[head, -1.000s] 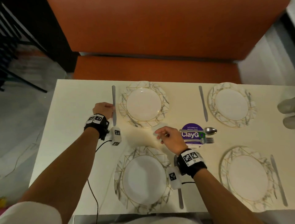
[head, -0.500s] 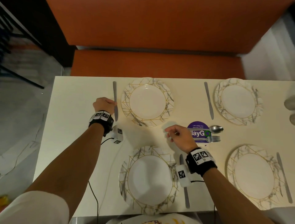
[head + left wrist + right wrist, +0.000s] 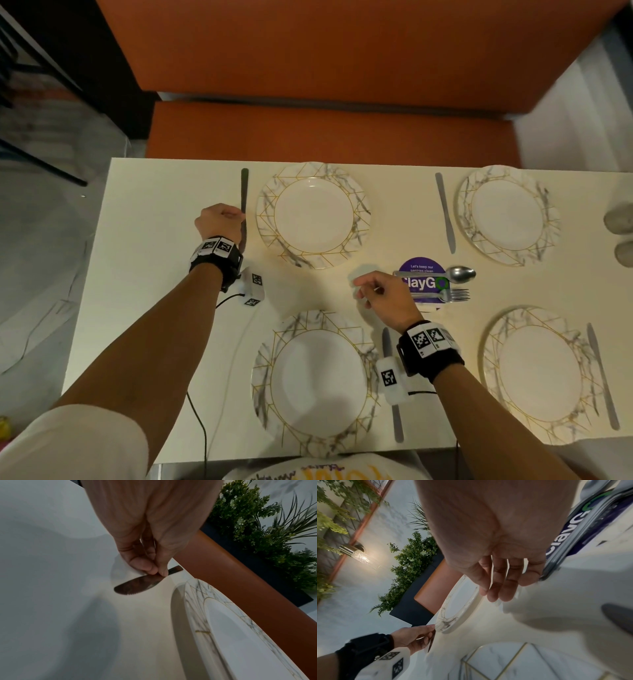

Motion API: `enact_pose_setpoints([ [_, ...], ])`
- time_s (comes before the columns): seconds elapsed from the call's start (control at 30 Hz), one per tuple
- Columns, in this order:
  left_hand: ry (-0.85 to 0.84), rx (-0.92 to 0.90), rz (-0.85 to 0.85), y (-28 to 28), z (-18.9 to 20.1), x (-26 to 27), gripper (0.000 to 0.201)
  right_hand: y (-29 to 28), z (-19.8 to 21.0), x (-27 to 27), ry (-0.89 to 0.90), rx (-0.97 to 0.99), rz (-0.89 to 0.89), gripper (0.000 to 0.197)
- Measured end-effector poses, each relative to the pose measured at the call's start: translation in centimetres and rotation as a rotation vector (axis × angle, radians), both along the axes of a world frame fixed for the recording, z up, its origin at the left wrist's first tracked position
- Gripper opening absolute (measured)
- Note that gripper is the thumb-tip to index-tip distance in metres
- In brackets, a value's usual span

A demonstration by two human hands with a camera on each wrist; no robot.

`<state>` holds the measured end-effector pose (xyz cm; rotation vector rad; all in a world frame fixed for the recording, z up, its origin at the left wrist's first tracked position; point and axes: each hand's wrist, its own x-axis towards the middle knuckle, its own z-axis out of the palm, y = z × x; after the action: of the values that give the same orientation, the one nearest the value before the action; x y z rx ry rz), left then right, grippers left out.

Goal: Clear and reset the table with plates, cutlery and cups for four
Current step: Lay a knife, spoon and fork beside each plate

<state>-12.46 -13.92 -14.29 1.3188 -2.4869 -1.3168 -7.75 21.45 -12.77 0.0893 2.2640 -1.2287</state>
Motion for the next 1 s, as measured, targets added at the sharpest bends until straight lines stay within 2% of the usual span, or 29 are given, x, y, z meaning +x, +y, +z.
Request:
enact_pose_setpoints([
  [0.23, 0.011, -0.059, 0.007, 0.5, 0.6, 0.9, 0.017, 0.1, 0.0, 0.1, 0.003, -0.001, -0.010, 0.023],
  [0.4, 0.158, -0.101, -0.025, 3.7, 1.9, 2.3, 0.021, 1.3, 1.1, 0.0, 0.040, 0.004, -0.020, 0.023],
  [0.57, 0.226, -0.028, -0.156, 10.6, 3.4, 3.5, 0.014, 4.7, 2.1, -0.3, 0.107, 0.019, -0.082, 0.023],
  [0.67, 0.241, 0.017, -0.262, 15.7, 3.7, 4.0, 0.011, 7.5, 2.6, -0.9, 0.169, 0.093, -0.149, 0.022],
  [0.87, 0.158, 0.040, -0.540, 25.8, 3.1, 4.0, 0.010, 13.9, 2.5, -3.0, 0.212, 0.237, -0.299, 0.015],
  [1.0, 0.119, 0.038, -0.691, 31.4, 2.3, 3.3, 0.011, 17.2, 1.4, -4.6, 0.205, 0.354, -0.393, 0.027],
])
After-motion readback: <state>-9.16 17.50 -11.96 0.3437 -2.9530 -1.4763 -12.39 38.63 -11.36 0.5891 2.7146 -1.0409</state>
